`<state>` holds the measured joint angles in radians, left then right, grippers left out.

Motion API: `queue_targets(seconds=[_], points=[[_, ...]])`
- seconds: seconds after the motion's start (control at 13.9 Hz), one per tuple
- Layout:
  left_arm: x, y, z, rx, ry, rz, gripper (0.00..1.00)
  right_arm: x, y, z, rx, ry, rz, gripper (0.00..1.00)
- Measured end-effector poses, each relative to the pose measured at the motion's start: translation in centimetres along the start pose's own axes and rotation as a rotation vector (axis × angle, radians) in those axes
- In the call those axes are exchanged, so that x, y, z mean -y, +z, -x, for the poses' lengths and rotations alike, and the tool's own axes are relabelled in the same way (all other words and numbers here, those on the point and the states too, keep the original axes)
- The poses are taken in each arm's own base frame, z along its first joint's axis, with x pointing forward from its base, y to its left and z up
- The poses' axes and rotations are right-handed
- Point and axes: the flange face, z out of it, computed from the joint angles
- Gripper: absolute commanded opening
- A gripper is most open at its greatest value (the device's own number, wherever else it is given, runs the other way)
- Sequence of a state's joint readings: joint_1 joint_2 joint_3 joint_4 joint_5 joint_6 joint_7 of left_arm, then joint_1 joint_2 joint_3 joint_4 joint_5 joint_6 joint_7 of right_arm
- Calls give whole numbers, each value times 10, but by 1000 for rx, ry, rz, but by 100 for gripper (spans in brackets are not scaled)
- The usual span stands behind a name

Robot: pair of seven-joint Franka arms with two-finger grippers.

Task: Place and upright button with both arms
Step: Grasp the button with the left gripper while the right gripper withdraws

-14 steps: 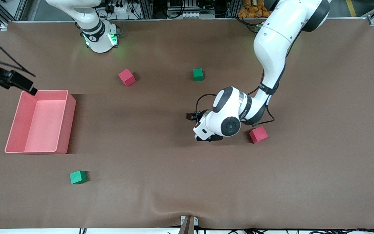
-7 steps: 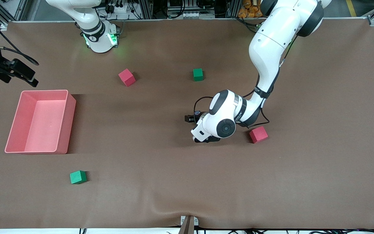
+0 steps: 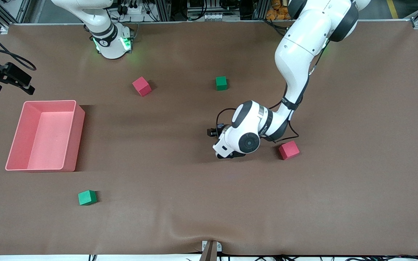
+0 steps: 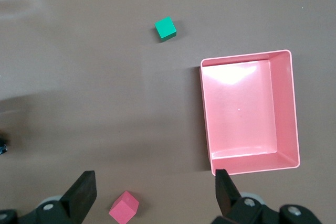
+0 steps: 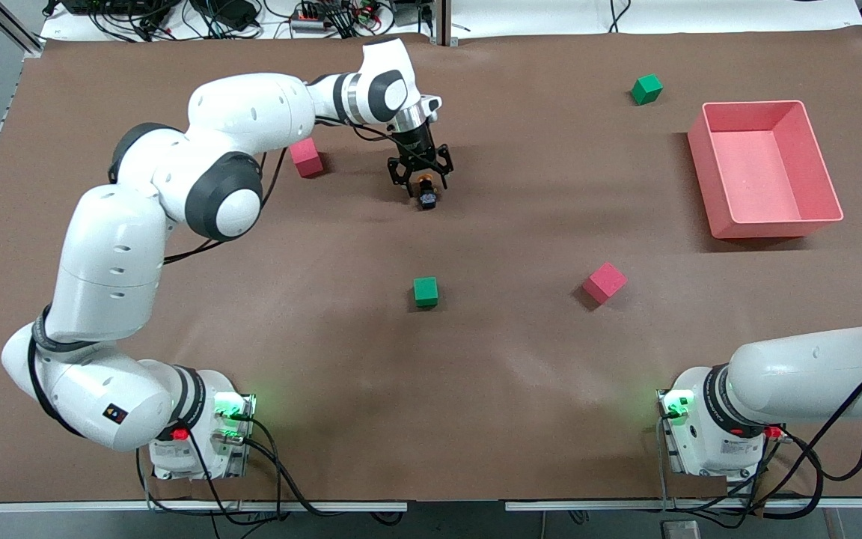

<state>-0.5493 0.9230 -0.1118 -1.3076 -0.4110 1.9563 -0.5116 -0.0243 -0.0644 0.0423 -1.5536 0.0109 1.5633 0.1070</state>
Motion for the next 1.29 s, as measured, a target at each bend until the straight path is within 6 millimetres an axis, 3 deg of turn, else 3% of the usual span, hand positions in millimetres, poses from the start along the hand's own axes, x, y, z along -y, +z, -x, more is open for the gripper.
queue_targets(seconds=[0.36, 0.86, 1.08, 1.22, 1.29], points=[[-2, 3, 1, -3, 4, -4, 78, 7, -2, 2, 4, -17, 5, 100], [-1, 4, 0, -3, 1, -6, 56, 4, -3, 2, 9, -13, 6, 100], [-1, 5, 0, -3, -1, -6, 34, 5, -3, 2, 12, -15, 7, 100], [-2, 4, -1, -10, -9, -2, 7, 6, -2, 3, 16, -16, 7, 100], [-2, 3, -1, -15, -14, 1, 0, 6, -2, 3, 18, -17, 7, 100]])
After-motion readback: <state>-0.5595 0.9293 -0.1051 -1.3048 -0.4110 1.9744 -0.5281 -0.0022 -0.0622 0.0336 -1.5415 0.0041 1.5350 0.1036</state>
